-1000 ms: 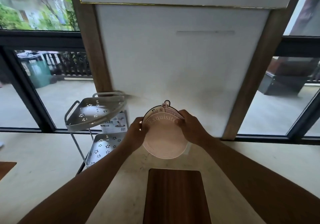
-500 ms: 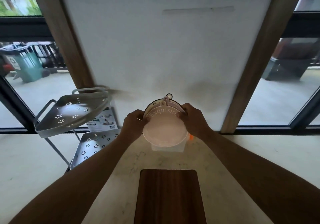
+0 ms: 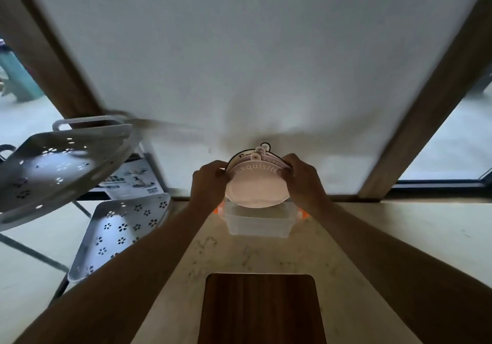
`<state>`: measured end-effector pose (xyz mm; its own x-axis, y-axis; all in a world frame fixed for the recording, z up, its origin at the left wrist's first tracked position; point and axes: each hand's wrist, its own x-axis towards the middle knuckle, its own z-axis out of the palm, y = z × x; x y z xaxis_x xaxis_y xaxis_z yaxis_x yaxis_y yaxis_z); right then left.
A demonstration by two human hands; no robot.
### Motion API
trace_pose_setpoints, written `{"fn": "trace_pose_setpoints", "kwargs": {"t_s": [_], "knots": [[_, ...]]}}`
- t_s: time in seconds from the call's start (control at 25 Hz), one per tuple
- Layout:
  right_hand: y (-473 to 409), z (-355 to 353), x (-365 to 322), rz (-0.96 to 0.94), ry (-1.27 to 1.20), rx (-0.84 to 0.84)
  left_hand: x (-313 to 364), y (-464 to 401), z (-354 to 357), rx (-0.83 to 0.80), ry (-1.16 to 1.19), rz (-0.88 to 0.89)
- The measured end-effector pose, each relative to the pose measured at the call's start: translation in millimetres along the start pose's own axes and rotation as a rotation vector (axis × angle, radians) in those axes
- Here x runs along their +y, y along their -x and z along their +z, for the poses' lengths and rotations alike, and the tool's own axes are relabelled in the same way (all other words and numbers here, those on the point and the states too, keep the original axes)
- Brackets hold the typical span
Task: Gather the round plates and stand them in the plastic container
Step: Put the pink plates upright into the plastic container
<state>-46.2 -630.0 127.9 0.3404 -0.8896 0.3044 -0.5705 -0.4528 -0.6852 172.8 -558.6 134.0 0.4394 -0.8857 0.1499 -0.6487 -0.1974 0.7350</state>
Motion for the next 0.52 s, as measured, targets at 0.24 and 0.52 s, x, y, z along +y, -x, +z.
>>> {"fn": "trace_pose_setpoints", "kwargs": {"t_s": [0.24,0.52], "knots": [[-6.1,29.9,48.8,-0.033,0.067,-0.069,-40.3,-5.8,54.9,-0.034,-0.015,-0.003],[-6.2,52.3,69.1,-0.082,0.196,-0.039,-61.1,-3.1,81.6,-0.031,-0.201,0.131]]}}
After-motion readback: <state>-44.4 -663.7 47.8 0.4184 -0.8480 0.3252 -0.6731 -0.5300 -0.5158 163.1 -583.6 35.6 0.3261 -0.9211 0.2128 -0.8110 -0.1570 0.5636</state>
